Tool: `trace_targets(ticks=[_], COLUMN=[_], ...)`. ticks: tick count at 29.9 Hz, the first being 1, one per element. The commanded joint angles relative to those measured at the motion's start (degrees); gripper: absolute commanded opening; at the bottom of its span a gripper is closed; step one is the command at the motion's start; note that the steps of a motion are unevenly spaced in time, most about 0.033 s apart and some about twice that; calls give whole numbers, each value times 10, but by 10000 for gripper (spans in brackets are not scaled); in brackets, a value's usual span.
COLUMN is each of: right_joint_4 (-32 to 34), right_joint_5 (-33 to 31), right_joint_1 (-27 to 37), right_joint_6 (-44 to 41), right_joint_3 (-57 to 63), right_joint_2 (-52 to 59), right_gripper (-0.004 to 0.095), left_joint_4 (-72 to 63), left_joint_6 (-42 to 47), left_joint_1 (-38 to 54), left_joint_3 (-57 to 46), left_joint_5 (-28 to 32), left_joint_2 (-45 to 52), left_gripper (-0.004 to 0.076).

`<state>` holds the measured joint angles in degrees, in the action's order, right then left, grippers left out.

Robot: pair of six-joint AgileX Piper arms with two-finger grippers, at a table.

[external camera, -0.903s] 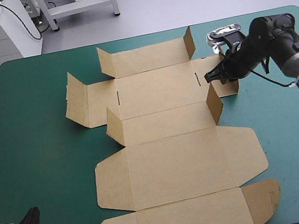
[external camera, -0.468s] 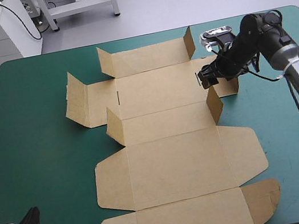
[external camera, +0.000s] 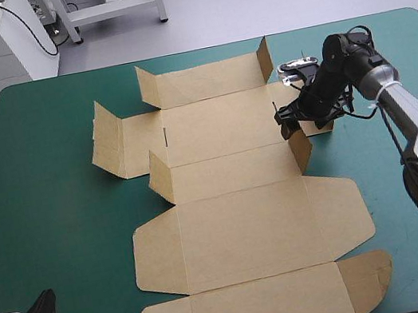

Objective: Fold the box

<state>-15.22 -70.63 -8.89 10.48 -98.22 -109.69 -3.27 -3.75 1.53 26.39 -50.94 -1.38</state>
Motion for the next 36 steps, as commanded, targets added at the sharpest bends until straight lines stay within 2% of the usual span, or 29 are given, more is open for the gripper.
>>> trace_targets(ticks=[1,4,8,13,16,25,29,36], right_joint_4=[-8,-8,-15,-42,-33,45,57,46], right_joint_5=[-7,-7,-7,-7,-7,-7,-7,-7], right_joint_1=[-1,-1,-1,-4,-21,-48,-58,-67], right_joint_6=[-3,-3,-3,21,46,107,246,404], right_joint_3=[5,24,43,43,43,7,-41,-98], right_joint_2=[28,28,28,28,28,26,26,26], right_gripper=[766,730,593,273,-9,-21,-21,-21], left_joint_4=[-6,-6,-6,-6,-6,-6,-6,-6], left_joint_6=[0,0,0,0,0,0,0,0], left_joint_1=[-4,-4,-4,-4,-4,-4,-4,-4], left_joint_3=[12,12,12,12,12,12,12,12], left_joint_5=[42,42,42,42,42,42,42,42], left_joint_2=[-10,-10,-10,-10,-10,-10,-10,-10], left_gripper=[-8,-8,-8,-8,-8,-8,-8,-8])
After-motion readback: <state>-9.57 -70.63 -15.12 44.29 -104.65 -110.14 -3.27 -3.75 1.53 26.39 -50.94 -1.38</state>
